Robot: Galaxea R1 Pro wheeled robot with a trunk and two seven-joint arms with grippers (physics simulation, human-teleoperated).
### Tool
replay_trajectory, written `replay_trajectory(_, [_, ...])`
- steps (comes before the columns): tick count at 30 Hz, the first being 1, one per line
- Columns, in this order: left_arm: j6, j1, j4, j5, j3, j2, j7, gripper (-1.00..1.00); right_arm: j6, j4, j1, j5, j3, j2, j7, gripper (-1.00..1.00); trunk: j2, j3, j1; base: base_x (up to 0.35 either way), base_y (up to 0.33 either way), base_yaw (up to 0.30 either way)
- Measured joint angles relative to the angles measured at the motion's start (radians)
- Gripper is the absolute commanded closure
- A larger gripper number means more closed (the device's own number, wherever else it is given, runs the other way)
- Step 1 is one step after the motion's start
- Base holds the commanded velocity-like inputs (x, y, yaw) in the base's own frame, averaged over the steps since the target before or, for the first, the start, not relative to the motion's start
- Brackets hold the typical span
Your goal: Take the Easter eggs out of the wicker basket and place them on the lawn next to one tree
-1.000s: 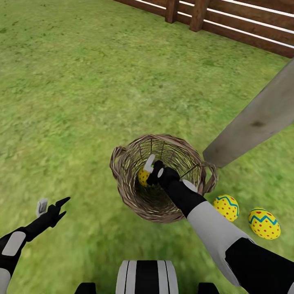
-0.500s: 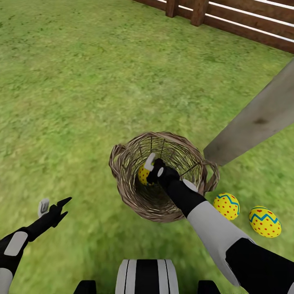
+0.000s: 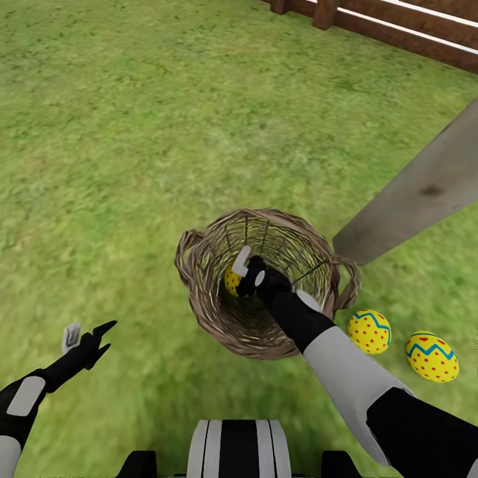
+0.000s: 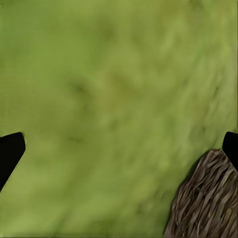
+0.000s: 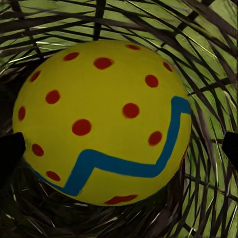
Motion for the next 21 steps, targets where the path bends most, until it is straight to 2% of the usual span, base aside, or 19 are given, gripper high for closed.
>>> replay_trajectory(3, [0.0,0.0,0.0,0.0,0.0,0.0,0.0,-1.0,0.0,0.005,0.0,0.0,0.0,0.003,0.001,-1.0,-0.001,-0.012,0.001,0.0,0.0,0.0])
replay_trajectory(18, [0.0,0.0,0.0,0.0,0.0,0.0,0.0,-1.0,-0.001,0.009,0.0,0.001,0.003,0.004,-0.005,-1.0,-0.001,-0.016,0.002,0.0,0.0,0.0])
replay_trajectory(21, [0.0,0.0,0.0,0.0,0.0,0.0,0.001,-1.0,0.001,0.008,0.0,0.001,0.002,0.004,-0.007,-1.0,-0.002,-0.027,0.003,0.0,0.0,0.0])
